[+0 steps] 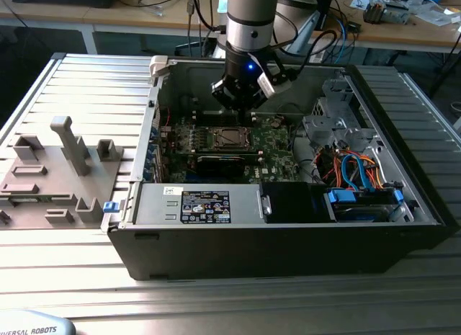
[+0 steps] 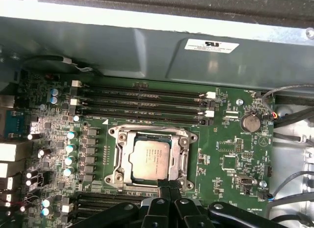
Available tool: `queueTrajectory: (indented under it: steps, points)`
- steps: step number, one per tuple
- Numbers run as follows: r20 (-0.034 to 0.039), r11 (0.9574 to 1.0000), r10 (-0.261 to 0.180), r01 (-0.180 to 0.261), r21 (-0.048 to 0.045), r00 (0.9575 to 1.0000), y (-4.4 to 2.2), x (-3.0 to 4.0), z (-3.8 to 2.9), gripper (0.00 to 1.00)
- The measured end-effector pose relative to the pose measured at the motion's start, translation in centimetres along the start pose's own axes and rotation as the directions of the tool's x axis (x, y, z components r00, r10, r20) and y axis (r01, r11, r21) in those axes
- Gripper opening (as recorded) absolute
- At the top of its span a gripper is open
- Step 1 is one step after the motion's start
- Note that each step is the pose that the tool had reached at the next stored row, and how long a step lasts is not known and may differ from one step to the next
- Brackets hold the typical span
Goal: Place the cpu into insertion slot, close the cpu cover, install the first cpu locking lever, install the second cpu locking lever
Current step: 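Install the first cpu locking lever, then install the second cpu locking lever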
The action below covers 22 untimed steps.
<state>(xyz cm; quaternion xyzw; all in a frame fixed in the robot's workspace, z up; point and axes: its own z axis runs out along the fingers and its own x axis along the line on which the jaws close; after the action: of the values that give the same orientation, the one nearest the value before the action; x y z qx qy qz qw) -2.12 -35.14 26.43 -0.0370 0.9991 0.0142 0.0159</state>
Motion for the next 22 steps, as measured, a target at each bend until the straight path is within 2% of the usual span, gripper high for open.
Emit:
queueTrajectory:
  steps: [12,22]
  points:
    - [-0.0002,1.0000,0.000,0.000,0.0003,1.0000,-0.02,0.01,-0.04,0.11]
    - [-0.0001,1.0000,0.000,0.000,0.0002,1.0000,-1.38,0.11,-0.07,0.11]
